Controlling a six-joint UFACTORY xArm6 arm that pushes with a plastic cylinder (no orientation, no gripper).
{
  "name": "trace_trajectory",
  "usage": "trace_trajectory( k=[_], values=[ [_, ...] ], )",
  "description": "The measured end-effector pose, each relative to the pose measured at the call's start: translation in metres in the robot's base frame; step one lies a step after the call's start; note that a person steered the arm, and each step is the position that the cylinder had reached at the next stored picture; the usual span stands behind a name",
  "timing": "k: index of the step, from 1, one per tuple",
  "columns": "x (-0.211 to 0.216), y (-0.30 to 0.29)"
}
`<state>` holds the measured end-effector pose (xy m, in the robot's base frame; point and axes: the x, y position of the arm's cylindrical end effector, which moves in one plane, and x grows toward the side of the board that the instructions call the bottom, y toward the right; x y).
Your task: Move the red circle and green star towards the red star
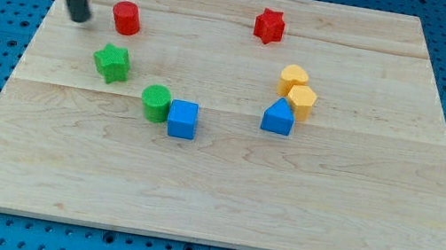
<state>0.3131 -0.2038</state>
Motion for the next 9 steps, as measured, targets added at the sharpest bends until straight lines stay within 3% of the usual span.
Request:
trace_trajectory(
  k=[1, 2, 3, 4, 5, 6, 7, 8, 9],
  values=[
    [-0.009, 0.058],
    [0.012, 0.008],
    [0.073, -0.045],
    [0.121, -0.009],
    [0.109, 0.042],
    [0.078, 0.058],
    [0.108, 0.061],
    [0.095, 0.132],
    [0.027, 0.156]
  ],
)
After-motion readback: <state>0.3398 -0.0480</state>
